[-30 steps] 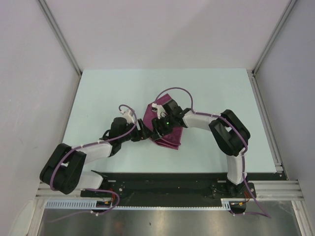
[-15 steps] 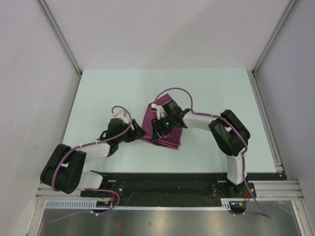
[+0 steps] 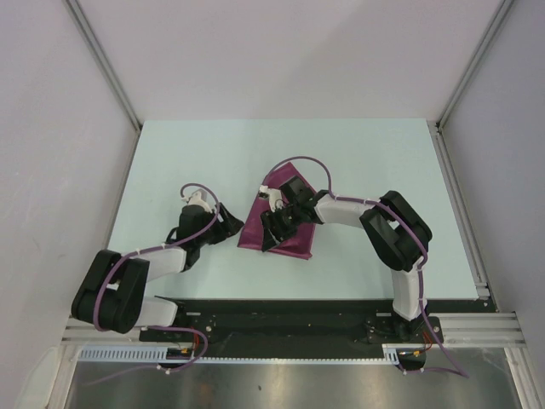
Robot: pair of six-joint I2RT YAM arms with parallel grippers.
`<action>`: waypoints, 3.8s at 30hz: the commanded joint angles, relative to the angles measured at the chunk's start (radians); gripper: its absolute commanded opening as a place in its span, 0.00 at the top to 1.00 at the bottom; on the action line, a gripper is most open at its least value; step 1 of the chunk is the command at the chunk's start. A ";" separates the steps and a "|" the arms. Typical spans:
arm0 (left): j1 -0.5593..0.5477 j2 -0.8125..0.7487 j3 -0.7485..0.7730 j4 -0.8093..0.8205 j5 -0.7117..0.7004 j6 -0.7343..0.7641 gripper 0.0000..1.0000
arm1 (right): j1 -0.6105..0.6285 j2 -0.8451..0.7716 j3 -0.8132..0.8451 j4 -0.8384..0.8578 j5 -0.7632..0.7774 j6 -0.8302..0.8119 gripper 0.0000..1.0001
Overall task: Fold the napkin, place the utensils inside, and roll it up
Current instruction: Roll the napkin with the utensil
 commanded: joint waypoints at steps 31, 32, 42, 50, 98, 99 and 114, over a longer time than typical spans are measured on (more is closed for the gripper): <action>0.004 -0.070 -0.140 -0.165 0.168 -0.017 0.36 | -0.037 0.014 0.066 -0.015 -0.046 -0.038 0.39; 0.001 -0.065 -0.140 -0.158 0.183 -0.018 0.38 | -0.037 0.008 0.066 -0.014 -0.048 -0.039 0.38; -0.007 -0.002 -0.111 -0.158 0.198 -0.021 0.51 | -0.026 -0.124 0.040 -0.020 -0.035 -0.039 0.37; -0.012 0.045 -0.085 -0.161 0.221 -0.008 0.61 | 0.012 -0.221 -0.009 -0.009 0.056 -0.048 0.36; 0.079 -0.074 0.084 -0.296 0.378 -0.064 1.00 | 0.451 -0.015 -0.107 0.417 1.180 -0.187 0.24; 0.082 -0.077 0.085 -0.302 0.376 -0.061 1.00 | 0.453 -0.004 -0.104 0.407 1.210 -0.176 0.25; 0.120 -0.068 0.088 -0.278 0.392 -0.071 1.00 | 0.490 -0.096 -0.211 0.292 1.480 -0.108 0.29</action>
